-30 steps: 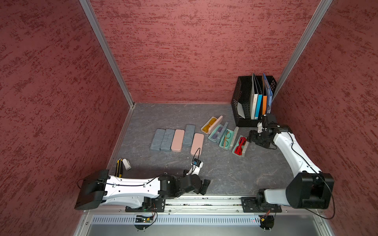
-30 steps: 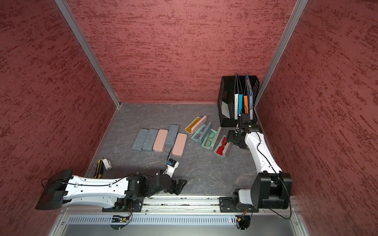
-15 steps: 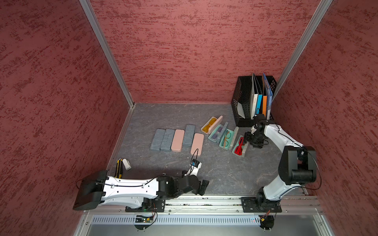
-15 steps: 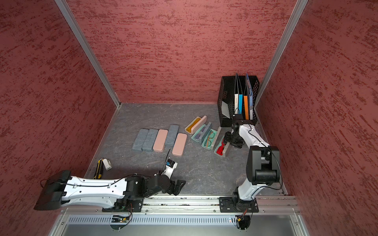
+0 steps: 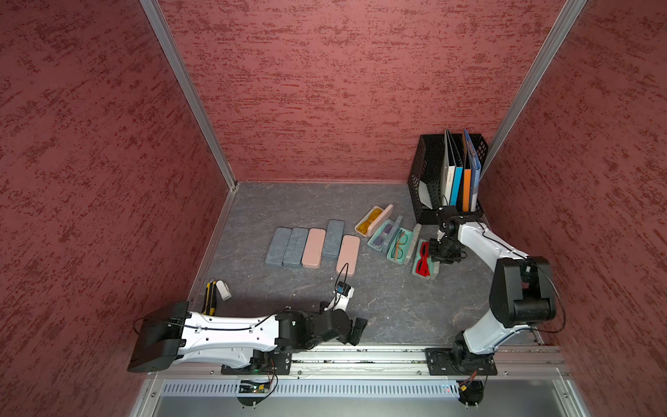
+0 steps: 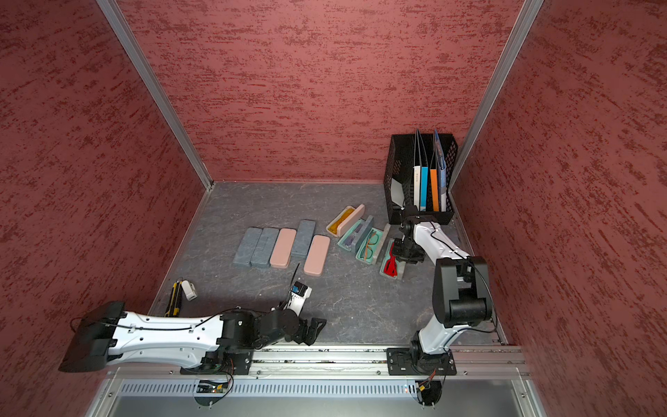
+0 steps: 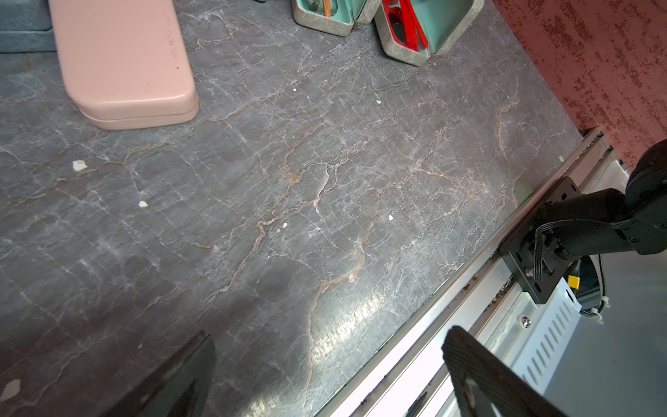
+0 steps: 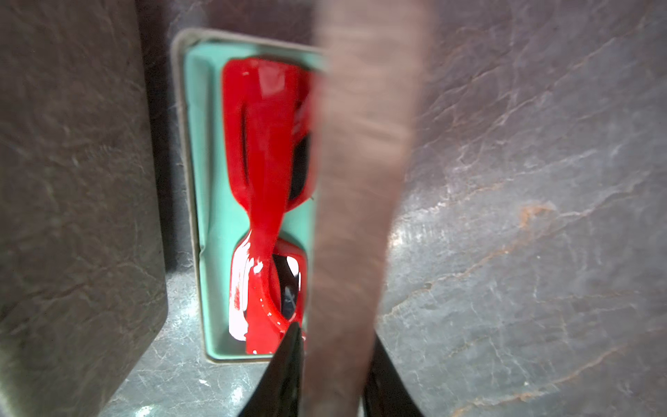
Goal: Close the glasses case
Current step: Pick up the glasses case at the center of the board, then place the glasses case at the center of the board.
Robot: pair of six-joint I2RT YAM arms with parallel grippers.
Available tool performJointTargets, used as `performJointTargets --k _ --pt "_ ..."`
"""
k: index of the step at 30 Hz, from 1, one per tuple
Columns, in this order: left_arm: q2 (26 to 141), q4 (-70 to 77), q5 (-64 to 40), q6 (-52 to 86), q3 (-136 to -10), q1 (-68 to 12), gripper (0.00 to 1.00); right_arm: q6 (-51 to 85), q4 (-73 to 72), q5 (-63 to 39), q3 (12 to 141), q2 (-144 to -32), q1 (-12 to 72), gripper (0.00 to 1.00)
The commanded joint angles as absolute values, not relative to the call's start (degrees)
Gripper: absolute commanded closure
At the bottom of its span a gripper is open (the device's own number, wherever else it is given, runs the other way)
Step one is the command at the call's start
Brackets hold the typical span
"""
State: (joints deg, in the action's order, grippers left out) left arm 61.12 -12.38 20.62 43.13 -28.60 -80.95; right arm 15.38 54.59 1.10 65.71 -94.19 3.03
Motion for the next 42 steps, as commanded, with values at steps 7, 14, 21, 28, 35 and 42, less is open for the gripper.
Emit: performJointTargets --k 7,14,21,28,35,42 --pt "59.4 -11.1 20.4 42.5 -27.6 -80.6 0.0 15.3 60.2 6.7 66.4 -89.7 6.4 0.82" --pt "59.5 -10.7 20.1 42.6 -27.5 -80.6 0.0 16.6 62.4 9.6 65.2 -86.8 9.6 0.85" --pt "59.5 -10.2 19.6 42.6 -27.5 -80.7 0.0 20.1 65.3 11.8 64.8 -80.3 12.4 0.86" --pt "59.7 -9.5 19.5 42.7 -27.6 -80.7 0.0 23.1 71.2 13.8 66.7 -76.5 16.9 0.86" --pt "59.9 -8.9 19.4 42.7 -27.7 -80.6 0.0 28.1 74.5 13.2 67.8 -71.6 25.8 0.87" --pt "59.5 -8.4 20.1 43.5 -27.2 -80.7 0.0 35.1 73.3 12.9 65.6 -72.6 38.2 0.87"
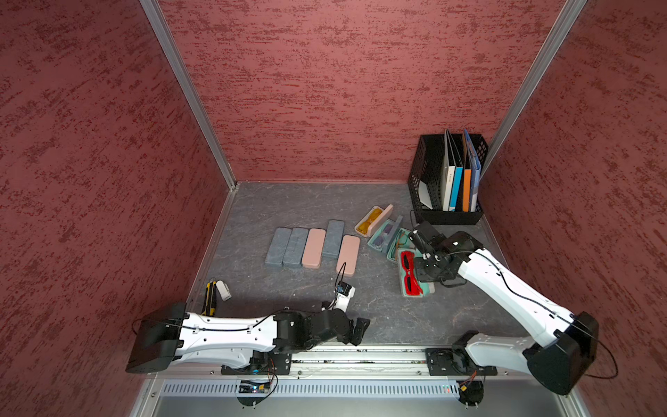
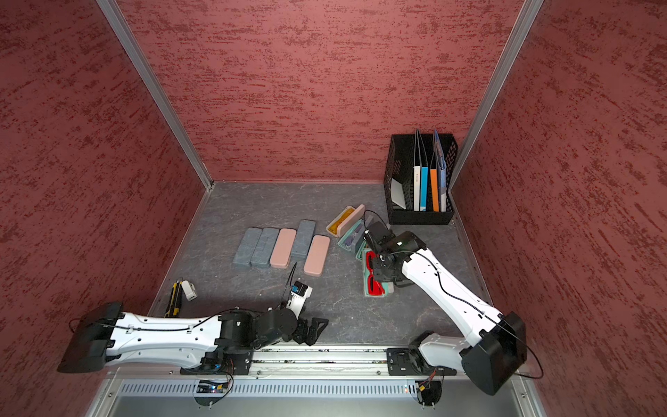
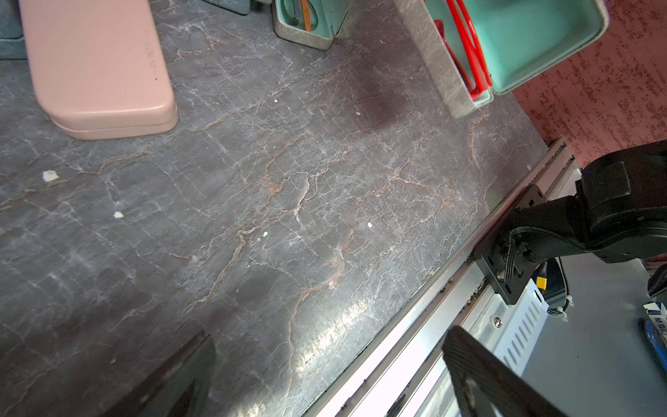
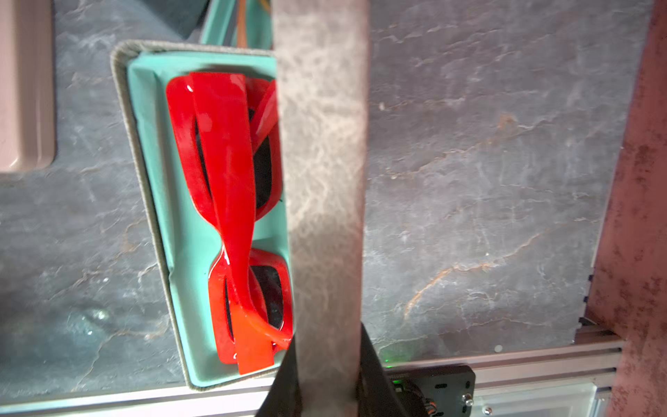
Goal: Close the glasses case
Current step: Place the glasses case at the center of the board.
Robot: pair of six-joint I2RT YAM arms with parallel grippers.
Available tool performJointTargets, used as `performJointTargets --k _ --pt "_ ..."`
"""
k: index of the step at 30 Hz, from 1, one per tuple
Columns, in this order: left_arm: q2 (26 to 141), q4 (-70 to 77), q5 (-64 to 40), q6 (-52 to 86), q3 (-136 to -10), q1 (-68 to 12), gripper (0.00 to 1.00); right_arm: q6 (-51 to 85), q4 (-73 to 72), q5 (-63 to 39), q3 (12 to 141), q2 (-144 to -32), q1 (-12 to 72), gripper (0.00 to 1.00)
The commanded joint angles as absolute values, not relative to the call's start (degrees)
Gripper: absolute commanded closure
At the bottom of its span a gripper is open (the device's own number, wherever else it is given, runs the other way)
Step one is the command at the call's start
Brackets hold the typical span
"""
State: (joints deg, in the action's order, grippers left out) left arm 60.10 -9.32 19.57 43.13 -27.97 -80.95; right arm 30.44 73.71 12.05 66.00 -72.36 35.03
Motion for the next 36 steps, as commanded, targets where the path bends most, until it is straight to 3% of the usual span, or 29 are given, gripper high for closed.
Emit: performJointTargets --k 1,14,18,22,28,31,36 --pt "59.3 -8.4 20.7 44.0 -26.9 -80.7 0.0 36.4 72.4 13.1 64.8 -73.2 40.2 0.86" --pt "58.7 -4.8 21.8 47.0 -24.0 -80.7 0.04 42.2 58.9 9.3 54.6 -78.5 45.3 0.82" --pt "62.5 -2.4 20.7 46.7 -24.9 -80.5 0.04 42.7 57.2 8.6 54.0 -78.8 46.0 0.7" --pt "66.6 0.4 18.6 46.1 -26.4 -79.8 0.04 42.7 56.3 8.0 53.4 -77.7 46.2 0.51" --pt "70.5 8.8 11.9 47.2 -25.8 -75.6 0.05 41.4 53.8 6.8 50.9 -70.0 46.2 0.33" --pt "72.6 13.2 8.6 48.2 -25.6 -73.3 0.14 39.7 52.5 5.3 49.6 -65.6 45.6 0.26" --pt "78.5 21.9 3.3 50.5 -25.6 -69.4 0.24 36.4 50.7 0.7 46.6 -57.2 41.3 0.22"
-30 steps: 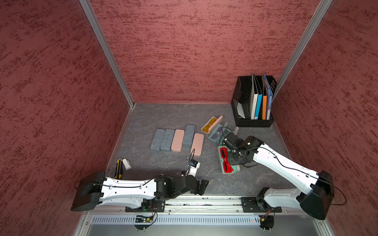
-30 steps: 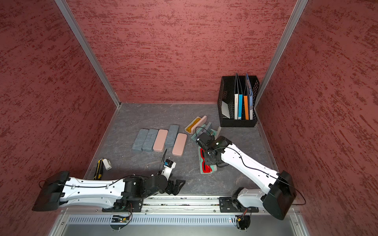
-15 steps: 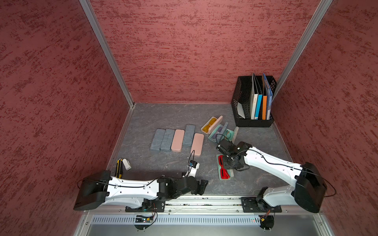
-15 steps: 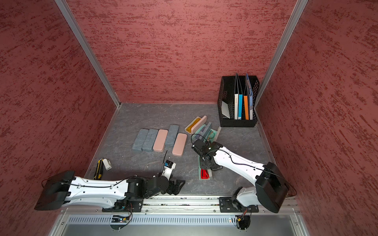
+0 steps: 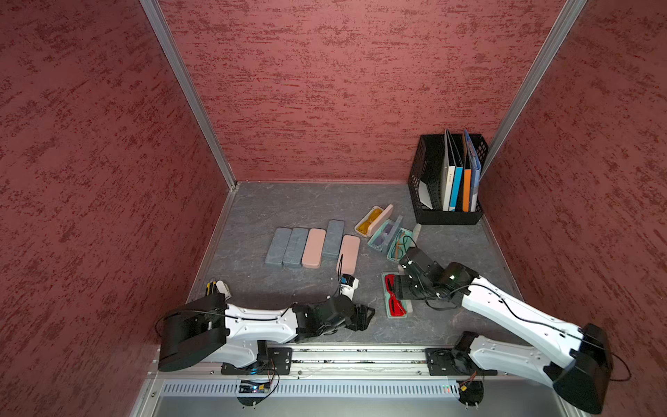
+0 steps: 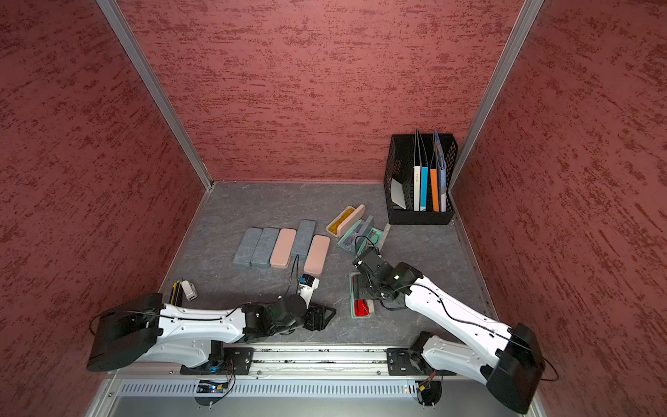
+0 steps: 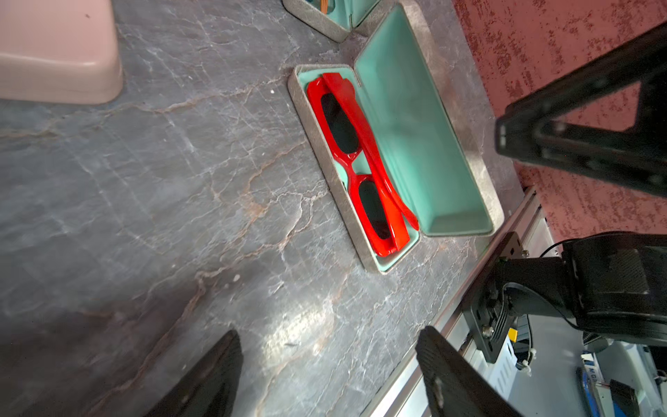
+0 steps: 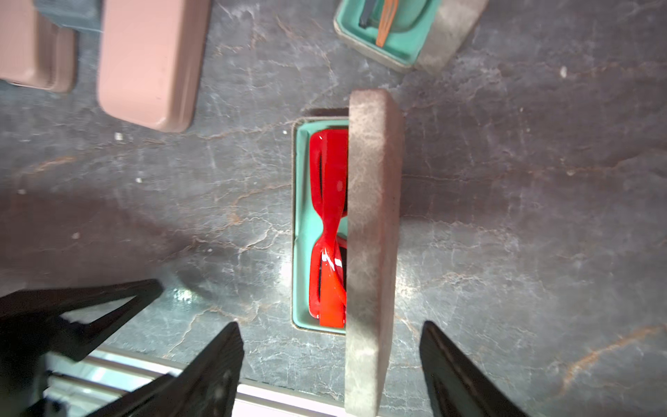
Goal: Close the glasses case
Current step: Place the glasses case at the center of the board, then close the glasses case at the center of the board.
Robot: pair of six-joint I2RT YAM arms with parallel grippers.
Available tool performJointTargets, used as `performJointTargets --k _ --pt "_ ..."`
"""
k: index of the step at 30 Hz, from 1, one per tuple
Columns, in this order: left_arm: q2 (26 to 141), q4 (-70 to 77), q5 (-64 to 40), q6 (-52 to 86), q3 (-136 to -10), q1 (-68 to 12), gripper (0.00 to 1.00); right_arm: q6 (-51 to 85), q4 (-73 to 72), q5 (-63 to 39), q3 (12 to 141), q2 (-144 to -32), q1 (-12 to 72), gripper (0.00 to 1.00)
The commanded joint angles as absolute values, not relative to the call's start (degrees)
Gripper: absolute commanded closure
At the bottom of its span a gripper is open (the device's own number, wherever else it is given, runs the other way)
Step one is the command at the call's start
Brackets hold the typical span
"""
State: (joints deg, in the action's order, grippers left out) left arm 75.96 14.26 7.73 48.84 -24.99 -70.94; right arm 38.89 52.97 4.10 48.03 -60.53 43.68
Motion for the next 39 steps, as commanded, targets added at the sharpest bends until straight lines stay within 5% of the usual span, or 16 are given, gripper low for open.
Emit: performJointTargets --k 1,10,30,39 --pt "79.8 23.3 3.5 51.1 -25.7 -68.9 0.25 35.7 50.0 -1.2 45.5 -55.0 39.3 0.22" --pt "90.4 31.7 1.0 54.3 -28.4 -65.1 0.33 31.9 39.4 -22.2 35.4 -46.5 23.0 0.26" --pt "91.4 34.8 3.6 56.7 -26.6 -65.6 0.62 30.4 33.0 -27.2 28.6 -44.9 17.2 0.63" --pt "90.7 34.4 4.9 56.9 -25.8 -66.2 0.68 30.1 32.8 -25.8 27.0 -44.5 16.5 0.68"
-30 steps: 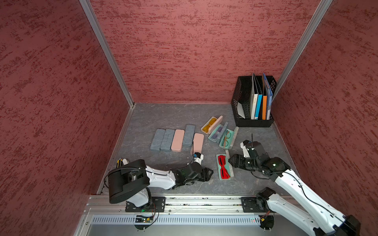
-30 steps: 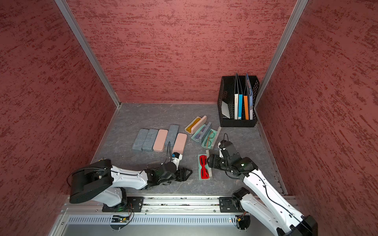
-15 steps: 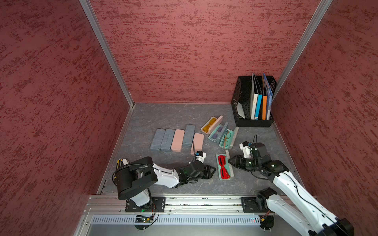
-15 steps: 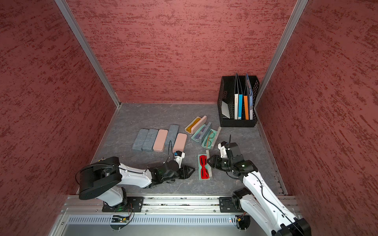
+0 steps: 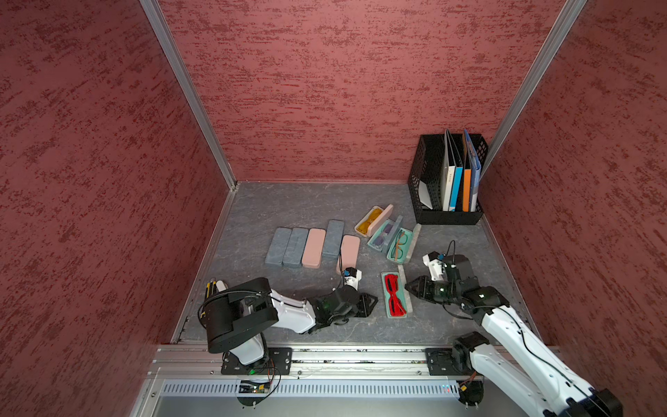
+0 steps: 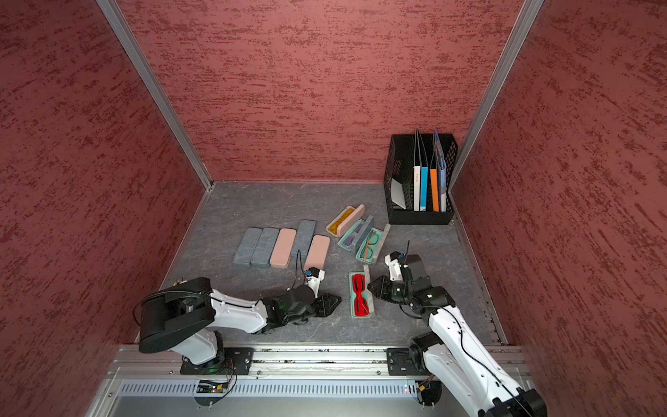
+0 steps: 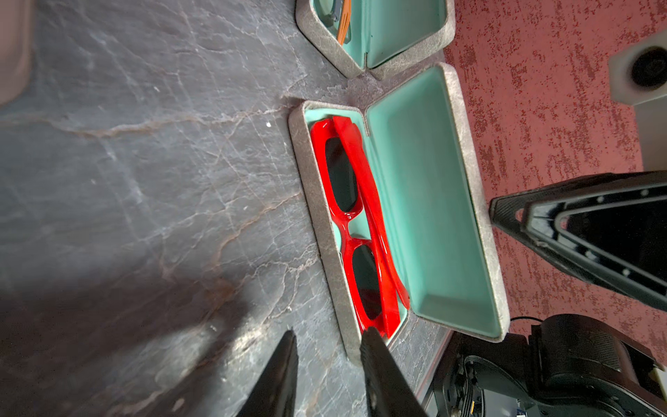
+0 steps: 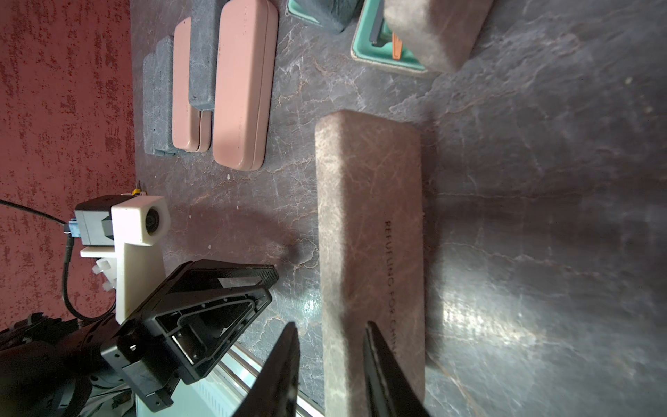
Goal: Close the glasses case
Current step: Close the glasses case at the center of the board.
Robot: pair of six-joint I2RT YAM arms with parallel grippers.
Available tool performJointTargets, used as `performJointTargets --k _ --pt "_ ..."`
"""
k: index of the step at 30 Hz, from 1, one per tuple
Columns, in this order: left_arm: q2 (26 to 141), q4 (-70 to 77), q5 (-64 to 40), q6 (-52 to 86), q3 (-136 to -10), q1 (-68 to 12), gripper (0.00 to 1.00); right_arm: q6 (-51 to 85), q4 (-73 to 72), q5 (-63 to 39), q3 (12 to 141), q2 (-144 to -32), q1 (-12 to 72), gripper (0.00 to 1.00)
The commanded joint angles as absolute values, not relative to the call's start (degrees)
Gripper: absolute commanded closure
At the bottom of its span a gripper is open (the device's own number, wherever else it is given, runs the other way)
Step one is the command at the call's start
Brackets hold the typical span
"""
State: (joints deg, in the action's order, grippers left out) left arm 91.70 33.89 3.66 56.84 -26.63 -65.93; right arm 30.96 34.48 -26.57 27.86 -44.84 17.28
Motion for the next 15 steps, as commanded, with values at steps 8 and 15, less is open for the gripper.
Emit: performJointTargets --k 8,15 --pt "91.7 34.4 4.3 56.2 -27.1 -66.6 0.68 30.2 31.9 -26.3 26.2 -44.7 16.1 0.71" --pt "95.0 33.8 3.3 56.4 -29.9 -66.6 0.7 30.7 28.9 -27.9 24.0 -45.3 16.1 0.75"
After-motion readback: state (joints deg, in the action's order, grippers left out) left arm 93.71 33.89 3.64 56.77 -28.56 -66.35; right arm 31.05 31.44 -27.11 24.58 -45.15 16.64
